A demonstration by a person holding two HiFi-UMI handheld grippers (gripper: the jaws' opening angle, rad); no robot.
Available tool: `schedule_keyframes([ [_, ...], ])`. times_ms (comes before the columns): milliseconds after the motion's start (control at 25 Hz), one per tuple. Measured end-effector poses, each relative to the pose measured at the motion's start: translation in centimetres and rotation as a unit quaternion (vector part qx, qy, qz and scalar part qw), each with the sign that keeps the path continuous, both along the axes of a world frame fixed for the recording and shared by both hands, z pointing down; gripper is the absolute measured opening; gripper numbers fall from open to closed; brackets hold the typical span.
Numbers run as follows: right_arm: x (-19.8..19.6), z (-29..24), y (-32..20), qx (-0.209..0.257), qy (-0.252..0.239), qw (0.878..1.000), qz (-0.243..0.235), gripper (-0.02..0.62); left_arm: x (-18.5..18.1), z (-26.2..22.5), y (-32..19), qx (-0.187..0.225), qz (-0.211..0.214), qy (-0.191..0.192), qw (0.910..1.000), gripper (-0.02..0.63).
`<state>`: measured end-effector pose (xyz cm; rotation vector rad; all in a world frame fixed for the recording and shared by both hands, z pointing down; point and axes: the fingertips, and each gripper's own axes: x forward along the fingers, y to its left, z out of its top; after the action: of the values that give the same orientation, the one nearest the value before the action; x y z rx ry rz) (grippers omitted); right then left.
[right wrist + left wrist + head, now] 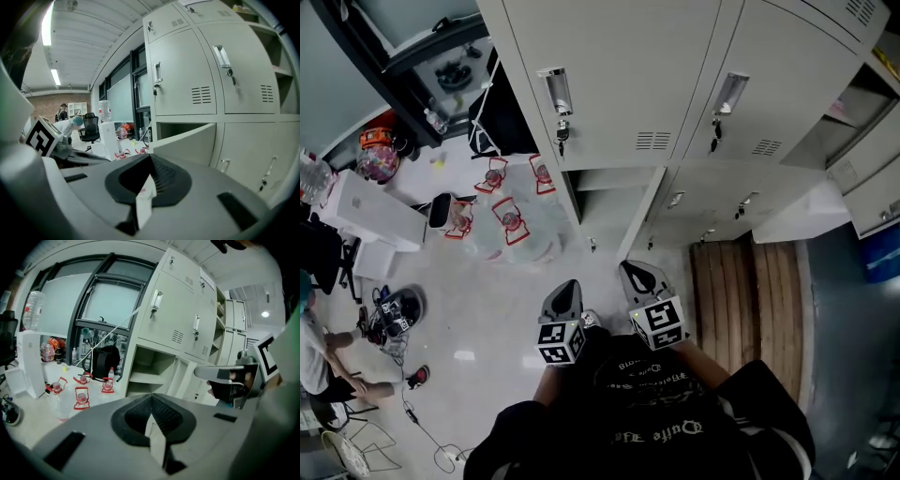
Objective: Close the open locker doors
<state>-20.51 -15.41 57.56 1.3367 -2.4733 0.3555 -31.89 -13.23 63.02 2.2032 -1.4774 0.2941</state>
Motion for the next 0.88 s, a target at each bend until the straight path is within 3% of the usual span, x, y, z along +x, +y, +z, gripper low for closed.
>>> schedule_keyframes([
  [880, -6.7, 0.4, -6.5, 0.014, 0.021, 0.999, 0.030, 0.005, -6.2, 0.0, -3.6, 0.013, -0.005, 0.002, 0.9999, 0.006],
])
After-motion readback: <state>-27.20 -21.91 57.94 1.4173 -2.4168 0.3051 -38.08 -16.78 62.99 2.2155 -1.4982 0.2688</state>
